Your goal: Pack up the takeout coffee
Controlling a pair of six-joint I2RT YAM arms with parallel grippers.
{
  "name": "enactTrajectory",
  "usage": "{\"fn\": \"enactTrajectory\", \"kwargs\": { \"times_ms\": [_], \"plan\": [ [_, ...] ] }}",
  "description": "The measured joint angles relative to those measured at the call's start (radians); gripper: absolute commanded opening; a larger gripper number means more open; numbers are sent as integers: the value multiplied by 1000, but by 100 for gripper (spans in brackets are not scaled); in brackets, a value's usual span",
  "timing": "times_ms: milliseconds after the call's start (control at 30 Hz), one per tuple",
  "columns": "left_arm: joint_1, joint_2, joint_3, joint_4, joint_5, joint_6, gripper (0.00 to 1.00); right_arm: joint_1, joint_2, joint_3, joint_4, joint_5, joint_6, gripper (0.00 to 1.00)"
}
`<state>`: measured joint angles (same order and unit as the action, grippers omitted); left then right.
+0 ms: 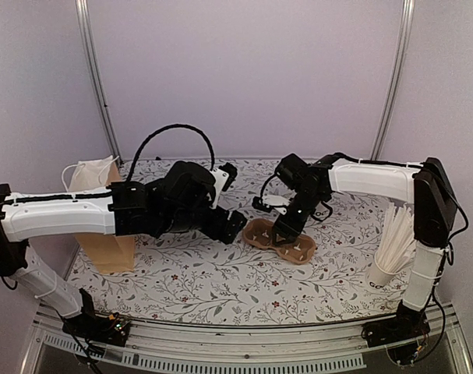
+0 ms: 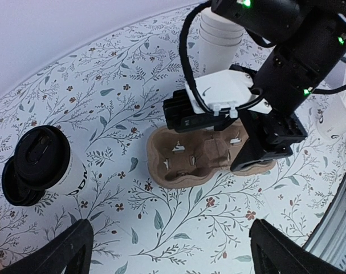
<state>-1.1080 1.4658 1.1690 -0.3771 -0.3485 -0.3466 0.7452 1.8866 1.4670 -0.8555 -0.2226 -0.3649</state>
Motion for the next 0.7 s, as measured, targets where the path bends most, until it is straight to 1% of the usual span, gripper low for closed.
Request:
{"fn": "enactTrajectory", "kwargs": {
  "times_ms": [433, 700],
  "plan": [
    [0, 19, -6, -2, -2, -26, 98, 0, 86, 53, -12, 73, 29, 65],
    [0, 21, -10, -1, -2, -29, 97, 0, 113, 55, -14, 80, 32, 62]
  ]
}}
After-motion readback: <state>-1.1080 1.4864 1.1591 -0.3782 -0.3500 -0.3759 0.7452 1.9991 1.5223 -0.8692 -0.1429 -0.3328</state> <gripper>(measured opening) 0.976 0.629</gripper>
